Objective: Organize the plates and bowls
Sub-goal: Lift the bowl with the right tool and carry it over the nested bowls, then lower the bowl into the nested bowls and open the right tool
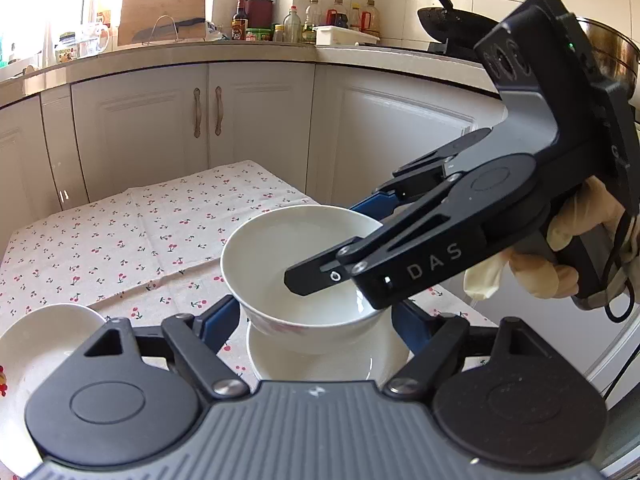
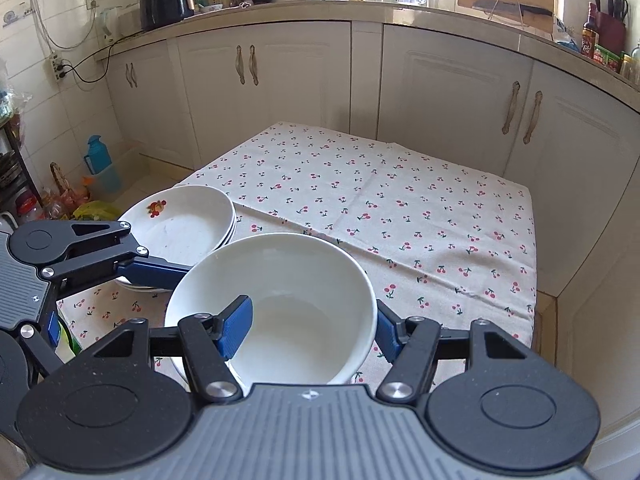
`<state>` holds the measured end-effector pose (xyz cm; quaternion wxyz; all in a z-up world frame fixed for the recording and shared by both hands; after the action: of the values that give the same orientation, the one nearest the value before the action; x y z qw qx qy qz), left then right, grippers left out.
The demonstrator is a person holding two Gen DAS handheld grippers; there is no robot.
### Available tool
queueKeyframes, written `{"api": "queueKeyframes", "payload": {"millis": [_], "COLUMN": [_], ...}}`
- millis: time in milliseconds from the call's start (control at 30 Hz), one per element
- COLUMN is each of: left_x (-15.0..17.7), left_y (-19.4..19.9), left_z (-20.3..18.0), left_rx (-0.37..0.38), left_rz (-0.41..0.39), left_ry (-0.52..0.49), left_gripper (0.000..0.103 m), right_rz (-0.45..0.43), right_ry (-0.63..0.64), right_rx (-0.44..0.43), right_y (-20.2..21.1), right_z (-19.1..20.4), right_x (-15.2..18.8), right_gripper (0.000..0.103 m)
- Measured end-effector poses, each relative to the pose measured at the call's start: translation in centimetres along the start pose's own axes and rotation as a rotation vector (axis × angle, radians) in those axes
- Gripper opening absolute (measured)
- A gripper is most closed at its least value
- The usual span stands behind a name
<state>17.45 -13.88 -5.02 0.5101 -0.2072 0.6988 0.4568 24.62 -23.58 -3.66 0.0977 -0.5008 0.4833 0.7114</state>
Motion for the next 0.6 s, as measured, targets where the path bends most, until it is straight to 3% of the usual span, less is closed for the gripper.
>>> {"api": "queueKeyframes", "payload": {"millis": [600], "left_x": [2.0], "left_y": [-0.2], "left_z": [-0.4], "left_rx": [0.027], "left_rz": [0.048], "left_ry": [0.019], "left_gripper": [0.082], "right_rz": [0.037], "right_ry": [-0.043], "right_rx": [-0.001], "right_y": [-0.2], "right_z": [0.7], "right_x": [2.4], "right_gripper": [0.069]}}
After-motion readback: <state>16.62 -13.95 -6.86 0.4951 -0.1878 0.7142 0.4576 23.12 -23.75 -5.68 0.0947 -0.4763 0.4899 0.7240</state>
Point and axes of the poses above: each gripper's, at about its wrist camera, not at the fingertips, and y roughly against the way its jaws point, z to its left, x to its underside, the point moved 7 cm from there along -y, roughly the way its jaws point, and after that the axes turned 8 degrees about -z, right-handed, at the moved point
